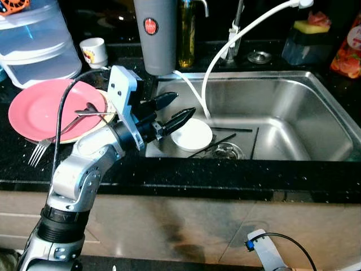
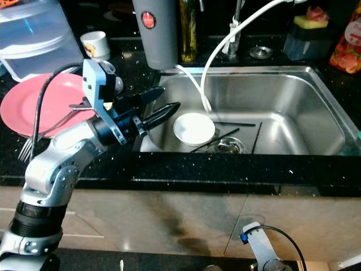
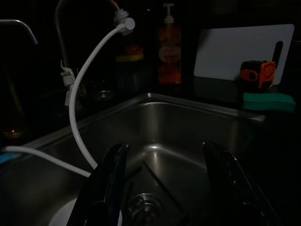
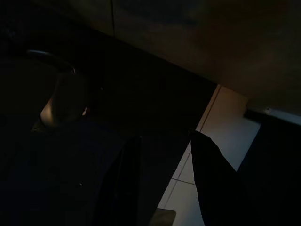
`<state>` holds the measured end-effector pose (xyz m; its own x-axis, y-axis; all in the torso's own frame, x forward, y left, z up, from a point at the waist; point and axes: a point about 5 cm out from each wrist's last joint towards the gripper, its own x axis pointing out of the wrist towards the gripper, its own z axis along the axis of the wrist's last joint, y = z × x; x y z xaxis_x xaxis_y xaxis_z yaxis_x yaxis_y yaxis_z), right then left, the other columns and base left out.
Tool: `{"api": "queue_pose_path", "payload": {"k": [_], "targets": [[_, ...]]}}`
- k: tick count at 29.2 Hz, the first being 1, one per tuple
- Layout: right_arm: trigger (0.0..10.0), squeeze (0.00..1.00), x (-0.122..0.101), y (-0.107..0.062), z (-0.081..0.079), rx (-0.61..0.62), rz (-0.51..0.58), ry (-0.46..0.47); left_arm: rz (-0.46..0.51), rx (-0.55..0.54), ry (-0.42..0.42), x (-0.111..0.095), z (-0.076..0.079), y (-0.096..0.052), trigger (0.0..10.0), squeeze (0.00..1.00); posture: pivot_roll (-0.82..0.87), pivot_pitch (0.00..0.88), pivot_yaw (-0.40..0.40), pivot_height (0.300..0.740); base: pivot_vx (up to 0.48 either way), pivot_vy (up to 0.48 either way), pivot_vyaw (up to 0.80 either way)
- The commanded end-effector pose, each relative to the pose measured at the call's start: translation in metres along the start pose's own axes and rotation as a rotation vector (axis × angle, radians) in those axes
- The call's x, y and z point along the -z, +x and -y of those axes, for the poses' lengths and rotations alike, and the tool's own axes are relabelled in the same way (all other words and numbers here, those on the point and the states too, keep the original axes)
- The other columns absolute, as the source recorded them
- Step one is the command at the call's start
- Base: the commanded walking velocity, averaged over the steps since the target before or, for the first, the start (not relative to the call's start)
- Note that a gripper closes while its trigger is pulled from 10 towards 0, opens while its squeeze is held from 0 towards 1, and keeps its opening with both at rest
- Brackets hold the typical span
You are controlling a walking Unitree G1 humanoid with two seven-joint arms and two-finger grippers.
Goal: Kitchen organization
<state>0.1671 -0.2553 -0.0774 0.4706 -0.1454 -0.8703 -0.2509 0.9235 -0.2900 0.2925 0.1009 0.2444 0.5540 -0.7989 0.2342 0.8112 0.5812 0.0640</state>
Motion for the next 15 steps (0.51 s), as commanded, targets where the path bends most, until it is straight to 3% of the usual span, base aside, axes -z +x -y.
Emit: {"api": "queue_pose_path", "payload": {"k": [1,7,15], "targets": [[10.0,0.0,0.0023,0.0,-0.0018,-0.007,-0.014,-0.012,-0.008,0.001,-0.003,0.0037,0.0041,0.0,10.0,0.0,-0.03,0.003,0.039,0.74,-0.428,0.0,0.0],[10.0,0.0,0.002,-0.0001,-0.0007,-0.006,-0.012,-0.016,-0.002,0.002,-0.023,0.0079,0.0081,0.0028,10.0,0.0,-0.03,0.002,0.037,0.74,-0.416,0.0,0.0],[10.0,0.0,0.0008,-0.0001,-0.0003,-0.013,-0.005,-0.023,0.021,-0.034,-0.025,0.0066,0.0034,0.0047,10.0,0.0,-0.03,0.0,0.033,0.74,0.0,0.0,0.0]]}}
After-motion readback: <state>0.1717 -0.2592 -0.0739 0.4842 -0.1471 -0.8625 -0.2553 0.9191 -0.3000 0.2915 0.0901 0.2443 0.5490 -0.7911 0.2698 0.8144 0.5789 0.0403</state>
